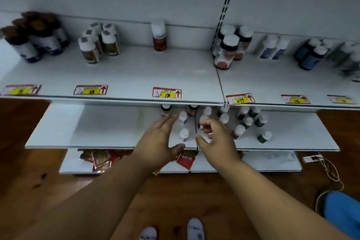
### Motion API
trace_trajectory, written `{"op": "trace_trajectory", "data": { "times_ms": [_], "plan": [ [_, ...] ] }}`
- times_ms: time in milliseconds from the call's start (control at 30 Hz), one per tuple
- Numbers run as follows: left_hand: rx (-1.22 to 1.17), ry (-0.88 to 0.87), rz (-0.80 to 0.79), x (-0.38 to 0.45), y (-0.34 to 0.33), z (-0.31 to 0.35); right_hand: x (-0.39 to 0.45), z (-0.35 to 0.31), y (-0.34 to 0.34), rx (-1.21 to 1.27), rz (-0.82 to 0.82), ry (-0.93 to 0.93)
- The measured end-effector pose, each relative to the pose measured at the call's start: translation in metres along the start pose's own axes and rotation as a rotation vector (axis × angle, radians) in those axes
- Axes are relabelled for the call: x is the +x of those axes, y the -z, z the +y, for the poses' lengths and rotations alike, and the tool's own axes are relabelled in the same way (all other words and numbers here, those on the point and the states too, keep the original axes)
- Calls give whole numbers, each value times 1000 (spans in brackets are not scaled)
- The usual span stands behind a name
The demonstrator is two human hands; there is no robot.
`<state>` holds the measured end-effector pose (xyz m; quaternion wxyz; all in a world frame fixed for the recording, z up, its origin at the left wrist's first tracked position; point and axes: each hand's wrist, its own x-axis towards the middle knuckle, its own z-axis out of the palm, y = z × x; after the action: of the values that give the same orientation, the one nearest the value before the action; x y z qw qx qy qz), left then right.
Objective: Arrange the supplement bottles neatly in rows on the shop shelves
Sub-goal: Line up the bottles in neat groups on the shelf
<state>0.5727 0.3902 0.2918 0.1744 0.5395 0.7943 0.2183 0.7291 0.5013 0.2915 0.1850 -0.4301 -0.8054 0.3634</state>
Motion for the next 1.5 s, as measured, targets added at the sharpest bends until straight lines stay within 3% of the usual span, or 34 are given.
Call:
{"op": "trace_trajectory", "data": {
  "times_ms": [200,500,800,967,1133,1333,1500],
  "plan": [
    [64,116,-113,13,-57,-19,20,59,-47,31,-66,-39],
    [-61,296,-90,62,-186,-86,93,213,-158,-13,-195,-247],
    [-134,337,-38,111,-262,-146,171,286,-238,39,-239,-86],
    [-229,382,-102,87,-234,-130,132,252,-212,317,-204,-281],
    [-372,318,-177,22,-139,-67,52,137,-114,844,-261,-532],
    [-444,85,-208,-42,-8,30,-43,-7,8,963,-174,-557],
    [-444,-131,-205,-62,40,86,-82,-57,76,1132,-31,-492]
  ]
}}
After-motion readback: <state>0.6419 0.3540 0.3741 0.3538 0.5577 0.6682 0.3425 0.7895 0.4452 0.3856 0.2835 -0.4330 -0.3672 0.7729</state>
